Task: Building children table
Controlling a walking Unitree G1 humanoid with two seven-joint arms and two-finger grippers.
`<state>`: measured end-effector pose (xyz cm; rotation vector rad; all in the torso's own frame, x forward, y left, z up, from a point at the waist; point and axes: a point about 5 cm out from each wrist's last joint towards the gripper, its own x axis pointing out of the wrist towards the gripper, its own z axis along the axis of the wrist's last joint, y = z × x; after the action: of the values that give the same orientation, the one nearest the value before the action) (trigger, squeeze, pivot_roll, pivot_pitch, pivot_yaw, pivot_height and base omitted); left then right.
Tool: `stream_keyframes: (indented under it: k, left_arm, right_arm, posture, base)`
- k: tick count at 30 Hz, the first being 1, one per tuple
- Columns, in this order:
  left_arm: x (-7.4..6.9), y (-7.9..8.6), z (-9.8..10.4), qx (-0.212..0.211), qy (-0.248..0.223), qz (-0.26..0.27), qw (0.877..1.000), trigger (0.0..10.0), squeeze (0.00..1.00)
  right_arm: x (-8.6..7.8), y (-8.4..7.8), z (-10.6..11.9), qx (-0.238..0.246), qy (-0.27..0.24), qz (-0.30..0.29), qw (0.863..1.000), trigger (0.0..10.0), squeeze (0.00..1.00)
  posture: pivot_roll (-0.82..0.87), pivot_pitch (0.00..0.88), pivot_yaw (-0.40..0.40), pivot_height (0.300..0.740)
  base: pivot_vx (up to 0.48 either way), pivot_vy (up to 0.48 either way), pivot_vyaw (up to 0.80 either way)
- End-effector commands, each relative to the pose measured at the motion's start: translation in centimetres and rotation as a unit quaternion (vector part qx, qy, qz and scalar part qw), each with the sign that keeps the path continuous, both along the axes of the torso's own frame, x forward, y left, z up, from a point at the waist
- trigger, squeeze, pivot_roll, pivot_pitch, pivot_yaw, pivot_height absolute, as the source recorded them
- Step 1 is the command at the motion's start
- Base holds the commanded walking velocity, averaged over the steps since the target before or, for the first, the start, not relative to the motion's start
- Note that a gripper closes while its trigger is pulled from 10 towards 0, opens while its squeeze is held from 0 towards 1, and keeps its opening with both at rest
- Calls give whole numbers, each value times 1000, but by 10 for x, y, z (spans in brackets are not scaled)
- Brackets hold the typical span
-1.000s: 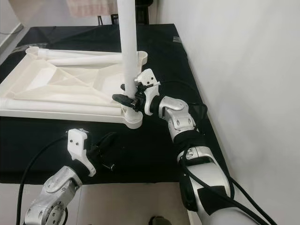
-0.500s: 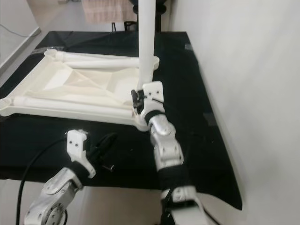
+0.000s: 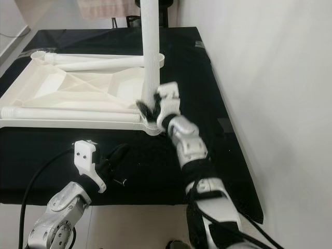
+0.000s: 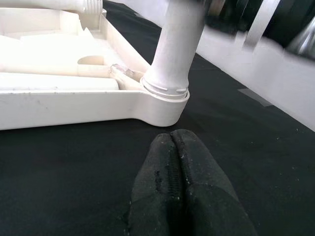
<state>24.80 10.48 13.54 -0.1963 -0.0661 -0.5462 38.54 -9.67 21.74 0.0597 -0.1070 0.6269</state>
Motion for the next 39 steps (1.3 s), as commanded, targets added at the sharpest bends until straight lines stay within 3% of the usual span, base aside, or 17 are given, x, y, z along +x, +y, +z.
stream_keyframes:
  k: [1, 7, 8, 9, 10, 11, 12, 13, 27, 28, 29, 30, 31, 32, 33, 34, 39]
  left_arm:
    - [-1, 2, -4, 5, 9, 2, 1000, 10000, 0]
    - [-2, 1, -5, 4, 8, 3, 1000, 10000, 0]
    - [-2, 1, -5, 3, 8, 3, 1000, 10000, 0]
    - [-2, 1, -5, 3, 8, 3, 1000, 10000, 0]
    - [-2, 0, -5, 3, 9, 3, 1000, 10000, 0]
    - [-2, 0, -5, 3, 9, 2, 1000, 10000, 0]
    - [-2, 0, -5, 3, 9, 2, 1000, 10000, 0]
    - [-3, 0, -6, 2, 10, 2, 1000, 10000, 0]
    - [-6, -1, -7, 2, 12, 1, 1000, 10000, 0]
    - [-6, 0, -7, 2, 12, 1, 1000, 10000, 0]
    - [-7, 0, -7, 2, 12, 1, 1000, 10000, 0]
    - [-7, 0, -7, 2, 12, 1, 1000, 10000, 0]
    - [-7, 1, -7, 3, 12, 1, 1000, 10000, 0]
    - [-7, 2, -6, 3, 12, 1, 1000, 10000, 0]
    - [-7, 2, -6, 3, 12, 1, 1000, 10000, 0]
    - [-7, 3, -7, 5, 13, 1, 1000, 10000, 0]
    - [-6, 4, -8, 6, 15, 1, 1000, 10000, 0]
  right_arm:
    - [-3, 7, -3, -4, 2, 36, 999, 10000, 0]
    - [-1, 11, -2, -66, -14, 165, 984, 10000, 0]
    - [-1, 10, -3, -78, -11, 179, 981, 7922, 0]
    - [-1, 10, -3, -78, -11, 179, 981, 7922, 0]
    - [-1, 9, -4, -91, -7, 194, 977, 4157, 0]
    - [0, 9, -4, -94, -5, 198, 976, 2784, 0]
    - [0, 9, -4, -94, -5, 198, 976, 2784, 0]
    - [0, 8, -3, -96, -3, 210, 973, 0, 0]
    - [-2, -5, -29, -133, 15, 166, 977, 0, 0]
    - [-2, -8, -36, -140, 28, 136, 980, 0, 0]
    - [-1, -15, -50, -143, 57, 35, 987, 0, 0]
    - [-1, -15, -50, -143, 57, 35, 987, 0, 0]
    - [-9, -25, -70, -106, 96, -116, 983, 0, 0]
    - [-29, -26, -91, -93, 125, -187, 970, 0, 0]
    - [-29, -26, -91, -93, 125, -187, 970, 0, 0]
    - [-49, -24, -98, -86, 123, -228, 962, 0, 0]
    - [-40, -21, -86, -93, 95, -216, 967, 0, 0]
  posture:
    - [73, 137, -12, 740]
    - [77, 136, -15, 740]
    - [77, 135, -15, 740]
    - [77, 135, -15, 740]
    - [79, 132, -16, 740]
    - [79, 132, -16, 740]
    - [79, 132, -16, 740]
    - [77, 131, -18, 740]
    - [75, 132, -15, 740]
    - [75, 132, -15, 740]
    - [69, 133, -23, 740]
    - [69, 133, -23, 740]
    - [68, 142, -11, 740]
    - [72, 146, 1, 740]
    - [72, 146, 1, 740]
    - [63, 137, 11, 740]
    - [51, 125, 15, 740]
  base:
    - [0, 0, 0]
    - [0, 0, 0]
    - [0, 0, 0]
    - [0, 0, 0]
    - [0, 0, 0]
    - [0, 0, 0]
    - [0, 0, 0]
    - [0, 0, 0]
    - [0, 0, 0]
    - [0, 0, 0]
    - [0, 0, 0]
    - [0, 0, 0]
    - [0, 0, 0]
    - [0, 0, 0]
    - [0, 0, 0]
    - [0, 0, 0]
    - [0, 0, 0]
